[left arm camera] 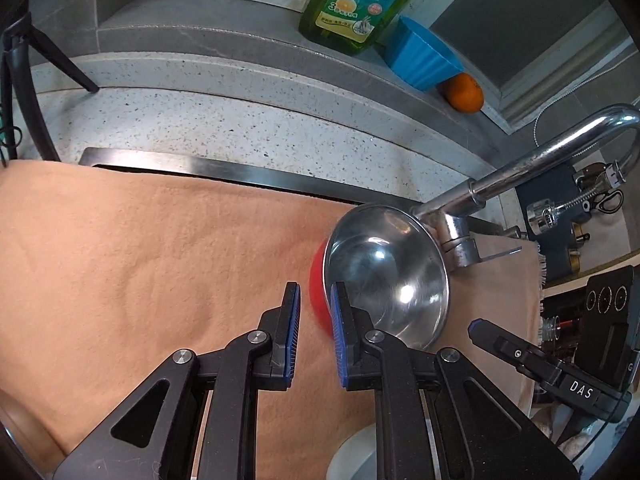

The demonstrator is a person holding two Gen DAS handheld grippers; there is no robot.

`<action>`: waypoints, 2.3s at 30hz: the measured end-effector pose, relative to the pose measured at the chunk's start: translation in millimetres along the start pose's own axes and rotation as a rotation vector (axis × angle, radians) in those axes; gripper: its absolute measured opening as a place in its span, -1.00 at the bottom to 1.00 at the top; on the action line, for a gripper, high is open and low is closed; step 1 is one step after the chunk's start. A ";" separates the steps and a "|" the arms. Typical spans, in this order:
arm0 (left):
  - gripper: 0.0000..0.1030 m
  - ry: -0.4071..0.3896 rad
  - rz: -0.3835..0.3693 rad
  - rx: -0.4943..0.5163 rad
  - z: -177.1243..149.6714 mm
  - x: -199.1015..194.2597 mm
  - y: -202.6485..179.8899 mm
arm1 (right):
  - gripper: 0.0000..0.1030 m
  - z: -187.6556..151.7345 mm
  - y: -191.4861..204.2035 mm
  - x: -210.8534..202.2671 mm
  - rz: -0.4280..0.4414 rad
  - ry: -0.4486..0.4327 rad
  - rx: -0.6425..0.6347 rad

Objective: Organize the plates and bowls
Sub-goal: 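Move both tools to the red-outside steel bowl and close on its rim, then lift the red-outside bowl with both tools and carry it toward the plate stack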

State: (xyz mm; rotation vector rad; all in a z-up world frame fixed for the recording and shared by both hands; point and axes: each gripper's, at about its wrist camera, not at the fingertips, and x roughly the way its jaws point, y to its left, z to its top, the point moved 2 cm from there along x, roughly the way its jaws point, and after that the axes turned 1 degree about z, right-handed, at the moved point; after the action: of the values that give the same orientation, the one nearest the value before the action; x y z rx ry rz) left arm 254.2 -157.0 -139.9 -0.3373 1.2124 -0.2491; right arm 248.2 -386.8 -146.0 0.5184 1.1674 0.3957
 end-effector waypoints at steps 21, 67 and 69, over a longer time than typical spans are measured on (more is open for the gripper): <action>-0.77 0.024 -0.012 0.054 0.2 15.1 -10.2 | -0.57 4.5 4.2 39.9 -0.010 0.021 0.039; -0.76 -0.207 -0.007 -0.005 -103.8 -173.8 73.3 | -0.62 -115.9 189.3 -15.2 0.065 0.031 -0.286; -0.76 -0.216 0.003 -0.026 -108.1 -180.6 84.6 | -0.62 -120.2 199.5 -6.7 0.072 0.048 -0.306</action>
State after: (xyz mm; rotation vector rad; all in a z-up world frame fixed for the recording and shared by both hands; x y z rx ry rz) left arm 92.7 -26.2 -48.9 -0.3752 1.0040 -0.1892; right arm 127.6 -206.0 -62.0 0.2856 1.1110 0.6401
